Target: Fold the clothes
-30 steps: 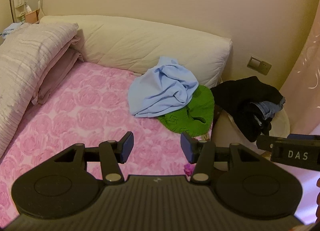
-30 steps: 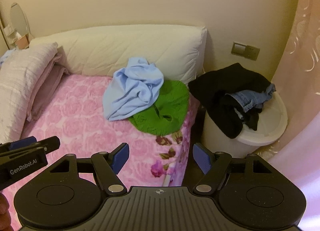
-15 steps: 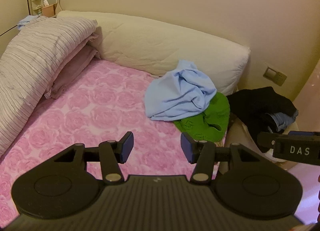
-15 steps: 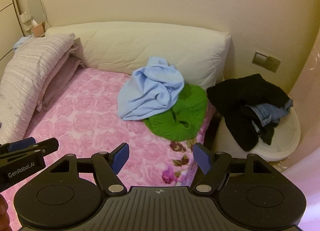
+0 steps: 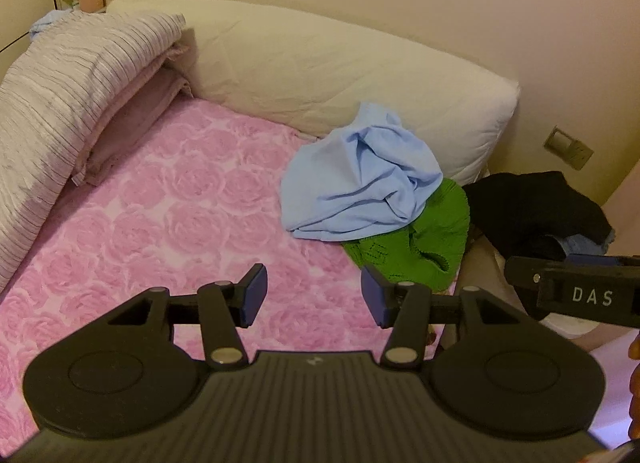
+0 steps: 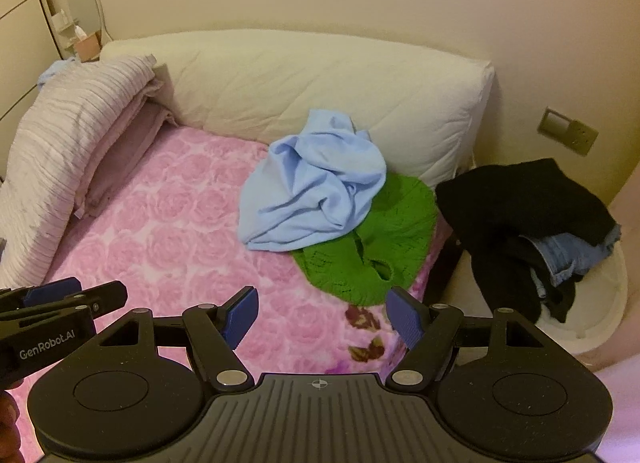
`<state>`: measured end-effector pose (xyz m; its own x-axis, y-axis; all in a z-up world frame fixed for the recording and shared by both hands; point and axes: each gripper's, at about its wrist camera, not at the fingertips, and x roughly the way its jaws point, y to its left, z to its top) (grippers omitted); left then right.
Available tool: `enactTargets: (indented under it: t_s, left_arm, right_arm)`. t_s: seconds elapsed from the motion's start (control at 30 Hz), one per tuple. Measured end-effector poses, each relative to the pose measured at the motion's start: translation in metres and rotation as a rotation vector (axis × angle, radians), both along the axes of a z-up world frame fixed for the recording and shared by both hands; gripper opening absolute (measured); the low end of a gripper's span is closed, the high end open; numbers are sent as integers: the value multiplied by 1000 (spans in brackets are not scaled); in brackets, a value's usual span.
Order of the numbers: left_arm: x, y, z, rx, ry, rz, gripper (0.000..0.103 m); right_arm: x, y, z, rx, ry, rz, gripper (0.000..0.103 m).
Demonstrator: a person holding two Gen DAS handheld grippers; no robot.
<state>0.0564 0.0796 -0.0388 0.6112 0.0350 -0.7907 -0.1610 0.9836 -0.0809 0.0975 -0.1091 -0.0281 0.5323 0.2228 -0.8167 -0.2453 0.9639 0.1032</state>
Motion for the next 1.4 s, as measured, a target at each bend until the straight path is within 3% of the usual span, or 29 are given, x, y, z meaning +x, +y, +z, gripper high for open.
enactTargets:
  t_s: [0.5,0.77,1.1,1.4]
  left_arm:
    - [111,-33,-32,0,111,7,48]
    - [147,-35,-50,-17,116,17,48]
    - [192,-19,-99,-95,158,129,48]
    - [250,-11,-153,-177,210,140,48]
  right_arm:
    - [106,-37,-41,8,100,9,74]
    - [143,-40,-56,12,102,28,74]
    - [187,-35,-101,-49,73,64,74]
    - [243,-36,-151,-23,93,79,74]
